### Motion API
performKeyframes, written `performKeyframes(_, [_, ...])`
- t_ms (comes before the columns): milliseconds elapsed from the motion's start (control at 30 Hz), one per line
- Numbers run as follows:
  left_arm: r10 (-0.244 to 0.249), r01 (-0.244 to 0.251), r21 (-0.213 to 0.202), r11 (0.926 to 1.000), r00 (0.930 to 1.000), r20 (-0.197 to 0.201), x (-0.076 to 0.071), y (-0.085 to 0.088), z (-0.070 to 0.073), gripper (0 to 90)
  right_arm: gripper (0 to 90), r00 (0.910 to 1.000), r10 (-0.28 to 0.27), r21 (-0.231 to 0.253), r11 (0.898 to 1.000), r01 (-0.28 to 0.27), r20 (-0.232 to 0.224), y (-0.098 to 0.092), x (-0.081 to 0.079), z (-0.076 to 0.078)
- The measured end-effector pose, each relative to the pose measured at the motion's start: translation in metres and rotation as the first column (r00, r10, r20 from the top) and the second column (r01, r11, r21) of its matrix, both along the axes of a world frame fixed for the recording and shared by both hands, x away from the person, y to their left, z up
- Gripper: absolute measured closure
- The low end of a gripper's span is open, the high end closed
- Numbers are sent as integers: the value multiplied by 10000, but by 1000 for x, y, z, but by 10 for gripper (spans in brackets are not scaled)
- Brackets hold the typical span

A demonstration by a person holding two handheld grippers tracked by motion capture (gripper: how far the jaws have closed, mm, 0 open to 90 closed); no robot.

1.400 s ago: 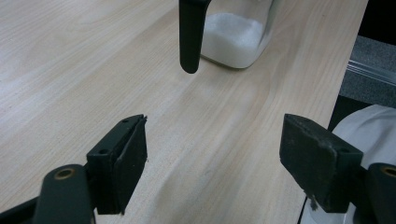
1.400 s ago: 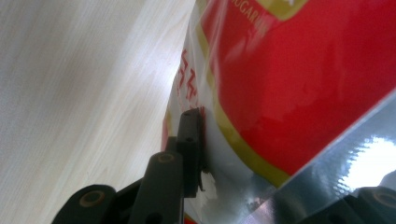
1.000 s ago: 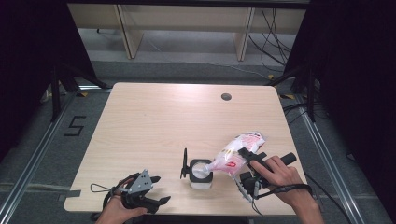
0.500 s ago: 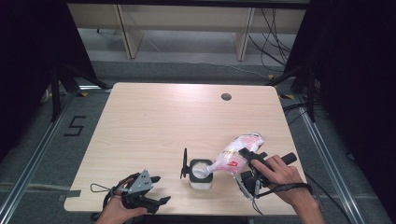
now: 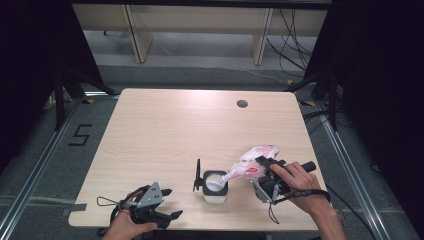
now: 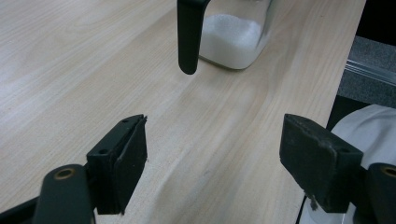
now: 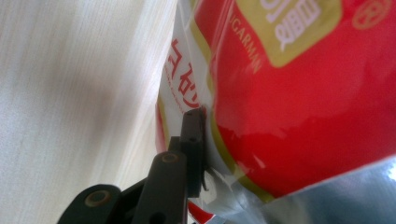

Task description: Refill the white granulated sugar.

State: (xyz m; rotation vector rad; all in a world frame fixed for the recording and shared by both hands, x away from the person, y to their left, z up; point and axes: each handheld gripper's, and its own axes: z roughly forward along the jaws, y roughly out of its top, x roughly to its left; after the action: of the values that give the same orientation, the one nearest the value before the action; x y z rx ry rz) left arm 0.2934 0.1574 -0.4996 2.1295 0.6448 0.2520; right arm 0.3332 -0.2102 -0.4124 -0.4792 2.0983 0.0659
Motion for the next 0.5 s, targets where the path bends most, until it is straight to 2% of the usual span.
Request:
performKeyframes(33, [46,-46,45,10000,10000,56,0,0,0,230,753,9998,43,52,10000,-42,-179,-1,2,0])
performKeyframes(67, [159,-159,-15,9999,9998,150,0,0,-1,230,754,9994,-125,528,9985,142,-313,-3,1,-2])
performKeyframes(100, [144,-144,-5,9999,9998,149,0,0,-1,230,754,9996,160,452,9989,-148,-244,-3,3,1])
performKeyframes(133, [39,-39,-24,10000,10000,73,0,0,-1,230,754,9993,-59,588,9982,81,-373,-5,2,0])
performKeyframes(167, [-134,132,256,9996,9999,47,1,1,1,230,754,9994,161,674,9976,-140,-309,-5,4,0])
performKeyframes(200, [-150,146,299,9994,9998,136,1,1,1,230,754,9987,-104,915,9957,149,-492,-6,3,-1])
performKeyframes(233, [36,-35,-112,9999,9999,135,-1,-1,-1,230,754,9985,-10,763,9971,52,-548,-7,5,1])
performKeyframes(267, [105,-104,-81,9999,9999,121,-1,-1,0,230,754,9975,392,894,9954,-338,-588,-8,8,2])
performKeyframes(300, [139,-136,-171,9998,9998,128,-1,-2,-1,230,754,9954,-286,1551,9870,426,-911,-12,5,-2])
performKeyframes(333, [-16,7,311,9995,9996,281,1,1,1,230,755,9931,-513,1900,9792,707,-1050,-14,5,-2])
performKeyframes(367, [75,-78,122,9999,9996,270,1,0,0,230,755,9950,-207,1715,9845,373,-973,-14,8,1])
performKeyframes(400, [133,-130,-150,9998,9997,200,0,-1,-1,229,755,9920,-356,1966,9787,590,-1208,-18,10,2])
performKeyframes(467, [112,-110,-97,9999,9997,203,0,0,0,230,756,9891,-442,2374,9684,770,-1405,-22,11,2])
performKeyframes(500, [112,-110,-97,9999,9997,207,0,-1,0,230,757,9793,-845,2887,9477,1359,-1837,-26,10,0])
